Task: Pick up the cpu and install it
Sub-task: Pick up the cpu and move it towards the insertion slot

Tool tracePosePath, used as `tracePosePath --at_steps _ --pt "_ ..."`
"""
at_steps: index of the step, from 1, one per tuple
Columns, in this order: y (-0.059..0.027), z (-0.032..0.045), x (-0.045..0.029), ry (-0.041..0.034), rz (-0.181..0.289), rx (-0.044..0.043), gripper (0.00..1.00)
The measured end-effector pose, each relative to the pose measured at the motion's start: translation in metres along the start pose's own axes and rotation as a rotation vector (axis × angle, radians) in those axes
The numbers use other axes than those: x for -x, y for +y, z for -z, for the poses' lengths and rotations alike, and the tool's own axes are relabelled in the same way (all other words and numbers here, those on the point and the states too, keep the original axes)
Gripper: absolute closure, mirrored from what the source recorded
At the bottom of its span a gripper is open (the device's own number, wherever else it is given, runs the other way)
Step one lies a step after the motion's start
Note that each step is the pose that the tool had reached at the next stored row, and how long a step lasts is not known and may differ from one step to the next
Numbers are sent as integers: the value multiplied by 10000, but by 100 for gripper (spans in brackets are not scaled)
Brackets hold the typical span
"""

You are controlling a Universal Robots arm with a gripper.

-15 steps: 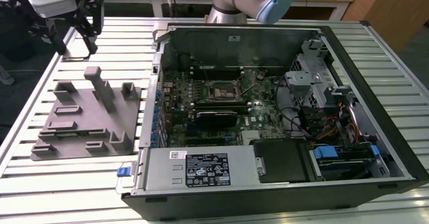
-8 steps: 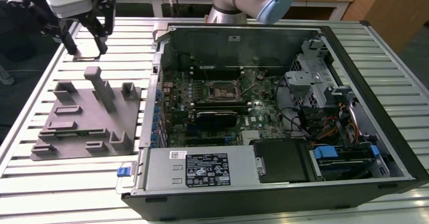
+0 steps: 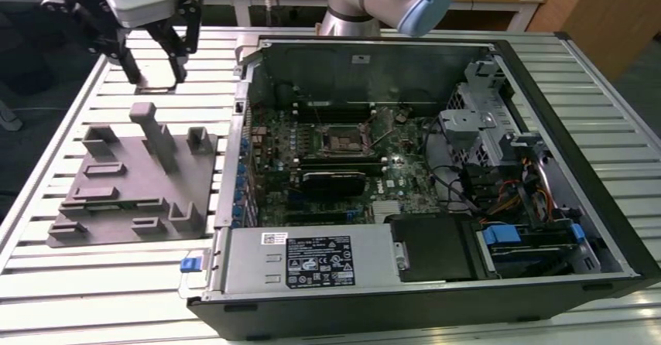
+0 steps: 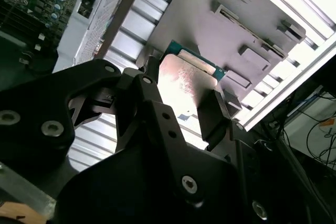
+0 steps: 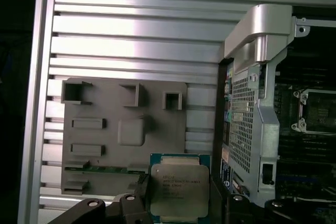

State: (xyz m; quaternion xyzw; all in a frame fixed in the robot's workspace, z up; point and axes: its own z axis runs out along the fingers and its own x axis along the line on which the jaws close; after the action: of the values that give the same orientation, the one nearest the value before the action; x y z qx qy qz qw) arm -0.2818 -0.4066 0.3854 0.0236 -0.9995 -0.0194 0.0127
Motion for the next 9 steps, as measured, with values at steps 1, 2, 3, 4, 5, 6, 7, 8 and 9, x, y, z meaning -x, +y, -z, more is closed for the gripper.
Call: tracePosePath --at_steps 1,2,3,4,5,6,7,8,9 --pt "0 0 34 -1 0 1 46" --pt "1 0 66 -1 0 1 46" --pt "2 0 97 -2 -1 1 46" --pt "4 -1 125 -2 0 1 46" --pt "8 -1 153 -1 0 0 46" --pt "14 -2 179 -1 0 0 46" --pt "25 -3 199 -2 1 1 46" --pt "38 -4 216 -2 -1 2 46" --pt "50 -5 235 -2 -1 1 46"
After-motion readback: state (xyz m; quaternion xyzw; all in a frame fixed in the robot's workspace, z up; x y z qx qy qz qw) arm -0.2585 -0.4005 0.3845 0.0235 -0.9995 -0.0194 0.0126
